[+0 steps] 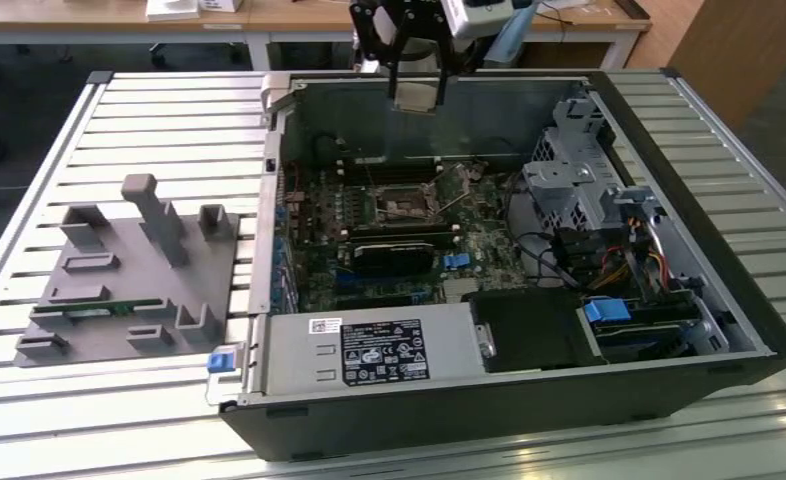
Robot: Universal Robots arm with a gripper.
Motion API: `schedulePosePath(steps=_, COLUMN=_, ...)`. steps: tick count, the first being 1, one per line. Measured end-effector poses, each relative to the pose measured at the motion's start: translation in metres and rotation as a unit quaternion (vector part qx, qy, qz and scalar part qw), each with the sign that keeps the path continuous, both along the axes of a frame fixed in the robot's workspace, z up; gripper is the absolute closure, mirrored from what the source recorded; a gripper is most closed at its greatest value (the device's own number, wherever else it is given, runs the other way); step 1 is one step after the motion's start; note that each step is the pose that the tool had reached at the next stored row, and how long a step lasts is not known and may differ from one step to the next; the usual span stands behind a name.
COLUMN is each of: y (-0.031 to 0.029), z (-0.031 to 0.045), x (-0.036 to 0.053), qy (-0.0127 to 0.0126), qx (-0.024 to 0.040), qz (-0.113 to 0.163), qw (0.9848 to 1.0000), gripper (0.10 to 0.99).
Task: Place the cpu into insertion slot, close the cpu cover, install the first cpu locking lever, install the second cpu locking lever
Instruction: 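Place the cpu into insertion slot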
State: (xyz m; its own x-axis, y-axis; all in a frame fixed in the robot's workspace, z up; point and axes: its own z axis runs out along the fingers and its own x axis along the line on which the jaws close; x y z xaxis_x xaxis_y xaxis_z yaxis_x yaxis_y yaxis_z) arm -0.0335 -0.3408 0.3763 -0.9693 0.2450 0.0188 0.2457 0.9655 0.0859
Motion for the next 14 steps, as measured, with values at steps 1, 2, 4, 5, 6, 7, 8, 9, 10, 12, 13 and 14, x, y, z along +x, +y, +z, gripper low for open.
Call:
schedulePosePath(steps=1, y=0.0, z=-0.0001, x=0.0, qy=0.0, qx=0.0, qz=-0.006, qw=1.0, gripper=0.553)
schedulePosePath(steps=2, y=0.0, z=-0.0001, x=0.0, qy=0.0, qx=0.0, qz=-0.011, qw=0.9999, gripper=0.553)
schedulePosePath(steps=4, y=0.0, z=-0.0002, x=0.0, qy=0.0, qx=0.0, qz=-0.021, qw=0.9998, gripper=0.553)
schedulePosePath(steps=5, y=0.0, z=-0.0003, x=0.0, qy=0.0, qx=0.0, qz=-0.027, qw=0.9996, gripper=0.553)
schedulePosePath(steps=6, y=0.0, z=-0.0003, x=0.0, qy=0.0, qx=0.0, qz=-0.032, qw=0.9995, gripper=0.553)
schedulePosePath(steps=7, y=0.0, z=-0.0004, x=0.0, qy=0.0, qx=0.0, qz=-0.036, qw=0.9993, gripper=0.553)
schedulePosePath(steps=8, y=0.0, z=-0.0004, x=0.0, qy=0.0, qx=0.0, qz=-0.041, qw=0.9992, gripper=0.553)
schedulePosePath(steps=9, y=0.0, z=-0.0005, x=0.0, qy=0.0, qx=0.0, qz=-0.046, qw=0.999, gripper=0.553)
schedulePosePath(steps=10, y=0.0, z=-0.0005, x=0.0, qy=0.0, qx=0.0, qz=-0.05, qw=0.9987, gripper=0.553)
schedulePosePath(steps=12, y=0.0, z=-0.0006, x=0.0, qy=0.0, qx=0.0, qz=-0.06, qw=0.9982, gripper=0.553)
schedulePosePath(steps=13, y=0.0, z=-0.0006, x=0.0, qy=0.0, qx=0.0, qz=-0.065, qw=0.9979, gripper=0.553)
schedulePosePath(steps=14, y=0.0, z=-0.0007, x=0.0, qy=0.0, qx=0.0001, qz=-0.069, qw=0.9976, gripper=0.553)
